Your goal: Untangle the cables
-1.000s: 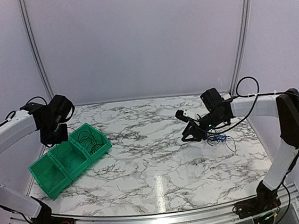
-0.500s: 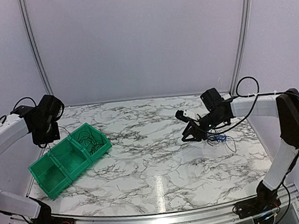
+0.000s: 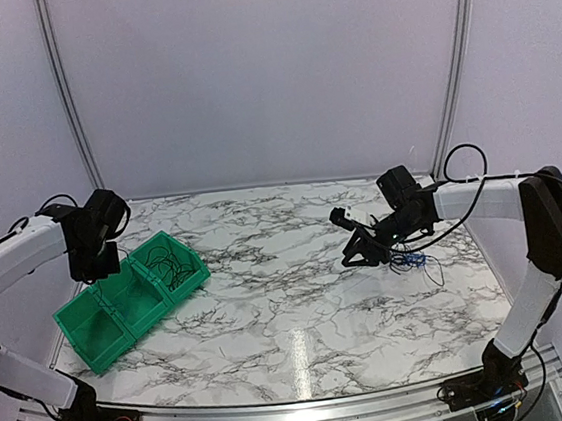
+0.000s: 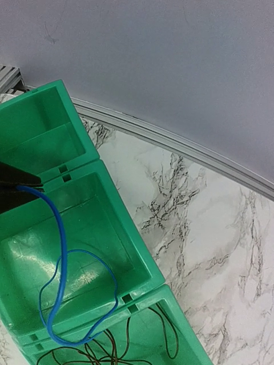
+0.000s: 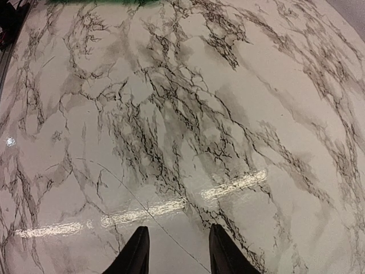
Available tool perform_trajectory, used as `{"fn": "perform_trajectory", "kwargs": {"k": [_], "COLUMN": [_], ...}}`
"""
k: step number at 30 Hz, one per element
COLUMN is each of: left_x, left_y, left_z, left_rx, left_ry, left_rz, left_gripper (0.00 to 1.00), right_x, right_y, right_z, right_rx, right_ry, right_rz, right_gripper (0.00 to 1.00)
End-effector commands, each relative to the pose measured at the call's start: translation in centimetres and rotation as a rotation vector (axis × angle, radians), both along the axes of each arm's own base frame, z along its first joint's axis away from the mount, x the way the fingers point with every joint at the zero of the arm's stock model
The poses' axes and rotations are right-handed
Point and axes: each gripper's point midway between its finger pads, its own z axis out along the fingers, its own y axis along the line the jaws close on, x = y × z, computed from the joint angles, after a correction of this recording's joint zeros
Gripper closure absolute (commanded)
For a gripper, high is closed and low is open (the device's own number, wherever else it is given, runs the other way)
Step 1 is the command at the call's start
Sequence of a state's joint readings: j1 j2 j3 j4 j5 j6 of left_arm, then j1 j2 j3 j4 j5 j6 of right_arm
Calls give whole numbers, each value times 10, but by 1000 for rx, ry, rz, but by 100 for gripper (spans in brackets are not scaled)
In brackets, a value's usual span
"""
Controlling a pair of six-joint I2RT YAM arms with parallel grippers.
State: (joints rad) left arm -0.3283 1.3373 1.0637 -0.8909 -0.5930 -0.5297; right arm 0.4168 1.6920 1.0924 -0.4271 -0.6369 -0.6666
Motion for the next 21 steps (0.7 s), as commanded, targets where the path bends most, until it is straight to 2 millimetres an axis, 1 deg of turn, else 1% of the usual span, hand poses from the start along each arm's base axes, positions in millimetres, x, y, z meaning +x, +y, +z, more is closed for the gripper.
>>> {"fn": "perform_trajectory", "kwargs": {"k": [1, 5, 8, 12, 15, 17, 21], "left_x": [26, 45, 52, 57, 51, 42, 24], "left_y": [-7, -17, -17, -23, -20, -20, -19], "left_z": [0, -6, -15, -32, -47, -58, -68], "left_rx": [1, -39, -59, -151, -161, -175, -204], "left_ry": [-30, -50, -71, -122, -105, -78, -60], "left_rz": [-11, -21, -2, 14, 34, 37, 53], "left_gripper": [100, 100, 100, 100, 100, 100, 100], "right_x": [-1, -1, -1, -1, -1, -1, -1], "right_y": [3, 1, 1, 0, 0, 0, 1], "right_z": [7, 7, 7, 5, 3, 2, 0], "right_rx": [-4, -10, -14, -19, -22, -24, -25], "right_ry": [-21, -28, -32, -31, -28, -26, -18], "right_rz": [16, 14, 14, 14, 16, 16, 19], "right_gripper": [63, 63, 63, 63, 63, 63, 63]}}
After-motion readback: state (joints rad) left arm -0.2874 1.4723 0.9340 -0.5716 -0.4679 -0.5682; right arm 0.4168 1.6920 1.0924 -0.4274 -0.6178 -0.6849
